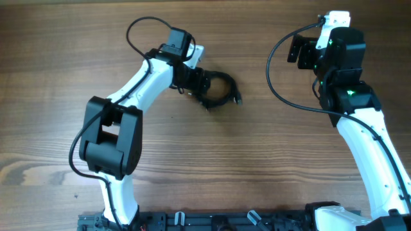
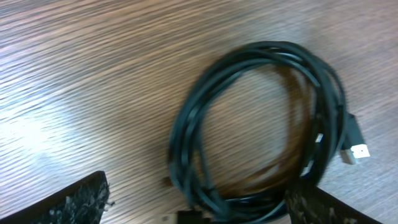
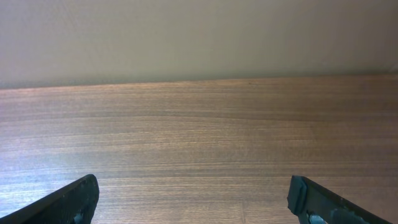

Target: Untangle cables

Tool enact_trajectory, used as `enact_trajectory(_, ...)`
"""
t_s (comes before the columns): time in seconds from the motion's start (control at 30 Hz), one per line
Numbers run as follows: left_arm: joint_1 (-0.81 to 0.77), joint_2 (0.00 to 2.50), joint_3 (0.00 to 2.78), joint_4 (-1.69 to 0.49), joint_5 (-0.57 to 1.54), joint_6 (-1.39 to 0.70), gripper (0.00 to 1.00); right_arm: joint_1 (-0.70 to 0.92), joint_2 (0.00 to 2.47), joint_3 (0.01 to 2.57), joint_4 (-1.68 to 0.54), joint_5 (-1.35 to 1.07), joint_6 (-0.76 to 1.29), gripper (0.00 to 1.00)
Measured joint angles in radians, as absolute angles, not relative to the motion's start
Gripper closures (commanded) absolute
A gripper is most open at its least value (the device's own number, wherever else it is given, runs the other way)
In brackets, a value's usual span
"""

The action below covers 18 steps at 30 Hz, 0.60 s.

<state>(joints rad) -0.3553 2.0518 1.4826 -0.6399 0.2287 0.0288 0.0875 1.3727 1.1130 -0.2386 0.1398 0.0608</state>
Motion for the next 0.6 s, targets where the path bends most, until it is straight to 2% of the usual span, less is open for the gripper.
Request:
enact_trajectory(0.13,-0.393,2.054,1.483,-0.622,0.208,0.029,0.13,0.088,1.373,1.113,-0.24,0.14,0.064,0.0)
enact_trajectory(0.3,-0.43,2.088,1.483,-0.622,0.173,0.032,0.14,0.088,1.373,1.113,-0.24,0.14,0.064,0.0)
enact_trajectory(0.6,-0.434,2.127,1.486,-0.617,0.126,0.033,0.25,0.088,1.373,1.113,-0.247,0.14,0.064,0.0)
